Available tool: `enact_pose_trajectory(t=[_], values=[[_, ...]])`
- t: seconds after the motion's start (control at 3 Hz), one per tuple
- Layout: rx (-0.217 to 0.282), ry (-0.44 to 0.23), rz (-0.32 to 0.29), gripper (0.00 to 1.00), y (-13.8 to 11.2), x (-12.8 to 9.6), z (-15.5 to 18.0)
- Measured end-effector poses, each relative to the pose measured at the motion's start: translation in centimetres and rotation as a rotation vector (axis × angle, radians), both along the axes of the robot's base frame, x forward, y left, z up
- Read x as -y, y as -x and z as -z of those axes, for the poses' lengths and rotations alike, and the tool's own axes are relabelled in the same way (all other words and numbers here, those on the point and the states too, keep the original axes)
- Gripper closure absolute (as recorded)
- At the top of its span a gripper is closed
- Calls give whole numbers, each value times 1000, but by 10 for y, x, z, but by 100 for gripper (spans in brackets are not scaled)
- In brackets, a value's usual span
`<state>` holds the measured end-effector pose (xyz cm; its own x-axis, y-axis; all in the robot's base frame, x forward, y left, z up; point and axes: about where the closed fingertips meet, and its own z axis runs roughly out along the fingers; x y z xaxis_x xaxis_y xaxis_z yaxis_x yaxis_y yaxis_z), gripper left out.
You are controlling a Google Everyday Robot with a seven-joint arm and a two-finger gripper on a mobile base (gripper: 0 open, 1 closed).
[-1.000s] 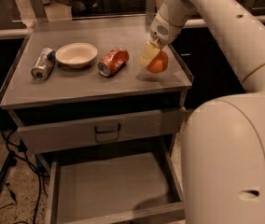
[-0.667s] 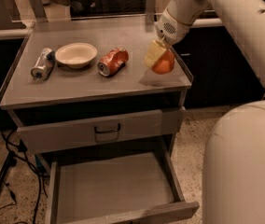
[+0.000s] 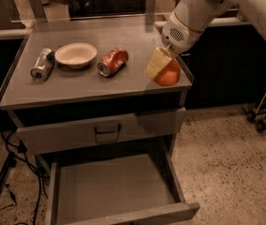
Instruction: Place orange into middle drawer
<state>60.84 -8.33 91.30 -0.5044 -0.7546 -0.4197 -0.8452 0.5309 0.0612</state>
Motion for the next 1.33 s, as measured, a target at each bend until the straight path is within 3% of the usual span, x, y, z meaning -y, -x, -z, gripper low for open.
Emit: enact_pose_trajectory(t=[0.67, 1.33], values=[[-11, 7, -6, 100, 3, -2, 6], [-57, 12, -12, 100, 52, -15, 27]])
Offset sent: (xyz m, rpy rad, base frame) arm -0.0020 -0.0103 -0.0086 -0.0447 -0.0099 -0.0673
